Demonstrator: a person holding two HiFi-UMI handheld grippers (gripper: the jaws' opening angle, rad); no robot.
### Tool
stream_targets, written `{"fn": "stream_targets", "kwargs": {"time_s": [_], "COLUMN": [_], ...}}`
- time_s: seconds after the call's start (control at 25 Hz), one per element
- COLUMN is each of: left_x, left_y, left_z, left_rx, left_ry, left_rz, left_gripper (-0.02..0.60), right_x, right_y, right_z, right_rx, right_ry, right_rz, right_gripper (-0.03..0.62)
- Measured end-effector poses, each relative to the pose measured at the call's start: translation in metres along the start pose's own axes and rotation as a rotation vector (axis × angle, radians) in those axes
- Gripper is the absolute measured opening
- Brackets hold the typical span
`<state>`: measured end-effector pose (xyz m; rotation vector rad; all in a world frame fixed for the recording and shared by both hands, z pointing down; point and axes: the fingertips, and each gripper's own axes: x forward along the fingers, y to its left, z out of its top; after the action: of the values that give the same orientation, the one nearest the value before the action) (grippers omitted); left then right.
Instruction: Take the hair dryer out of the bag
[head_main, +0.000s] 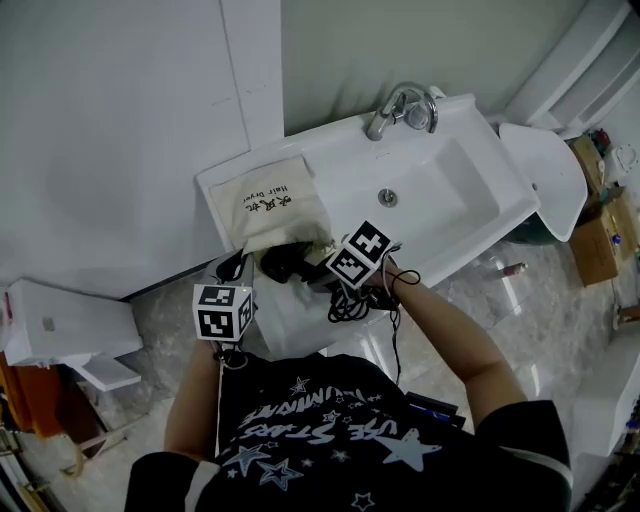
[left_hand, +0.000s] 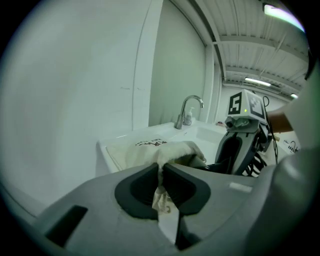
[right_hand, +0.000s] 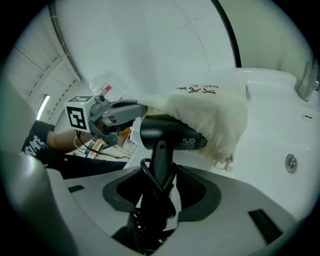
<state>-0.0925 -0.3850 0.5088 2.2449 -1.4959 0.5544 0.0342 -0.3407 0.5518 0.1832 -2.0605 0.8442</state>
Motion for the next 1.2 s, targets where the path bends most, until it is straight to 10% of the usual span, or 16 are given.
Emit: {"fn": "stream_targets", "kwargs": {"time_s": [0.52, 0.92, 1.2], "left_x": [0.007, 0.004, -0.024], "left_y": [0.002, -0.007, -0.023], "left_z": [-0.009, -0.023, -0.029], "left_rx": [0.017, 0.174, 0.200], "left_ry": [0.024, 0.050, 0.017], "left_rz": [0.097, 0.094, -0.003], "left_gripper": [0.043, 0.059, 0.195], "right_x": [-0.034, -0.059, -0.073], "right_y": [0.036, 0.075, 0.109], "right_z": [-0.029, -0.028, -0.027], "right_rx": [-0.065, 0.039, 0.132], "right_ry": [-0.089, -0.315, -0.509], "right_rz": [0.176, 0.126, 0.051], "right_gripper": [0.190, 0.190, 0.190]}}
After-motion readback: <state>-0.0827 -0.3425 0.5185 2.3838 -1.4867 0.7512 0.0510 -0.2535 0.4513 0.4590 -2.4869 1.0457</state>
